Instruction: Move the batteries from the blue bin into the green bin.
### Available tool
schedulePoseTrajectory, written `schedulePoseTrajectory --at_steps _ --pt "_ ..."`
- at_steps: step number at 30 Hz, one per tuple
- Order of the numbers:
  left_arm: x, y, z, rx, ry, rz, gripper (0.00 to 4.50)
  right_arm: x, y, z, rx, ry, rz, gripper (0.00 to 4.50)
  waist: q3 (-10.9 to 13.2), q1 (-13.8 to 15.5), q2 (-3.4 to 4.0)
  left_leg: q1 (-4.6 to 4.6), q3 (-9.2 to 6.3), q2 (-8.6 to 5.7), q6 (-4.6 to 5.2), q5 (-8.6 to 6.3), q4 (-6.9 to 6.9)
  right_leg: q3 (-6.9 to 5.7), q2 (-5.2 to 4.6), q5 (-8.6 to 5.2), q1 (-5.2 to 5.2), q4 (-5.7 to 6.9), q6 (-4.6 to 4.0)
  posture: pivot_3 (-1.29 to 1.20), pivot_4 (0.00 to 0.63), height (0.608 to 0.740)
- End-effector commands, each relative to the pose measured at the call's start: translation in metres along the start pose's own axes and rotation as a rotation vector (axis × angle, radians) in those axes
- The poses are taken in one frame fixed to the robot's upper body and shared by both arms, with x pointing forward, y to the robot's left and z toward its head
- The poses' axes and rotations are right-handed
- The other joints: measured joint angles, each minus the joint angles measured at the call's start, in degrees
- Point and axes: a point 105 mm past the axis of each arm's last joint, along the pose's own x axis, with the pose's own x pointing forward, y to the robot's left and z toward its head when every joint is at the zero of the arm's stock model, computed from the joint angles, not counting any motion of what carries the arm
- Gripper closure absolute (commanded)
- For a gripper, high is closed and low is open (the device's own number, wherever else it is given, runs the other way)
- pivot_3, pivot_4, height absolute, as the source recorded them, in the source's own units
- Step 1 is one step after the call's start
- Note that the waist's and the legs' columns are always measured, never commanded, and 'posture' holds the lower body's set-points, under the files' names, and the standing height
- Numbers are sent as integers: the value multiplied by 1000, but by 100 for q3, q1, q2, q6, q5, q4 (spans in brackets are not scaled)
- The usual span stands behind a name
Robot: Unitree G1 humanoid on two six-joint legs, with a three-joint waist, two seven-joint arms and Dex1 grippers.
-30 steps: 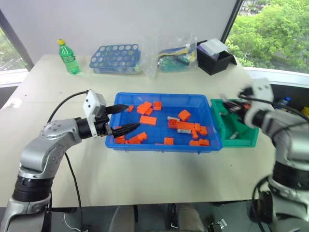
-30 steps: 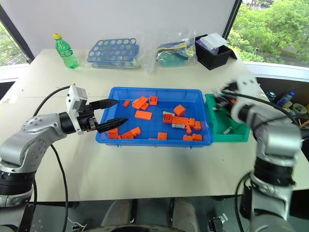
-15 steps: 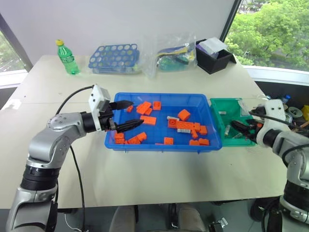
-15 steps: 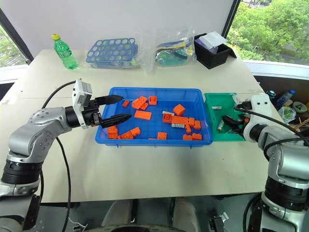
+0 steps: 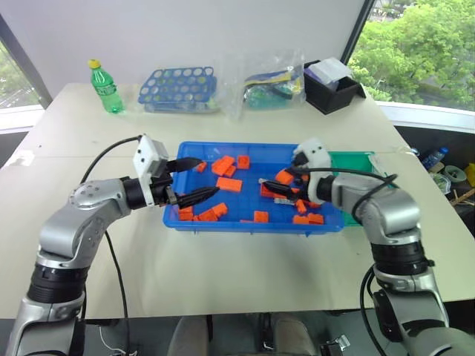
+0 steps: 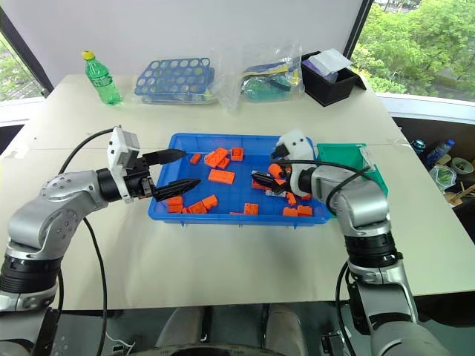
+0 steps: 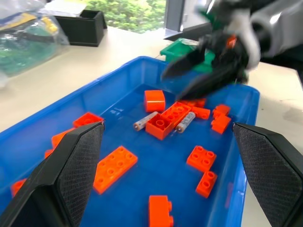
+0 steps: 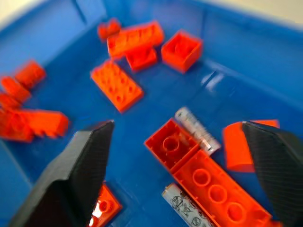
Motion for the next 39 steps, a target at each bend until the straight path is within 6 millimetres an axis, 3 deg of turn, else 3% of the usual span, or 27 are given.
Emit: schedulePoseTrajectory --at_steps 1,20,23,26,32,39 --pt "-9 1 15 60 -30 33 0 7 -4 5 -66 2 22 80 -1 -7 -1 1 2 1 0 0 0 0 0 0 0 1 0 0 150 723" --pt "-17 0 17 74 -17 77 0 39 18 -23 -79 56 101 80 2 -6 3 6 -1 3 0 1 -6 0 2 -1 11 24 5 0 150 723" --pt "-15 1 19 77 -20 72 0 39 17 -22 -77 44 85 956 3 -8 4 6 0 3 0 1 -7 0 2 -1 11 25 5 0 150 723" --pt "-14 2 19 77 -22 68 0 35 18 -18 -71 32 85 2436 2 -12 4 7 1 3 0 1 -7 0 2 -1 12 25 5 0 150 723" --pt "-10 4 20 78 -28 58 0 25 21 -14 -77 19 77 2501 3 -7 4 6 0 3 0 1 -7 0 2 -1 12 25 5 0 150 723" --pt "-8 5 20 78 -31 48 0 16 40 8 -90 -41 99 2501 2 -11 4 6 0 3 0 0 -8 0 2 -1 9 26 5 0 150 723"
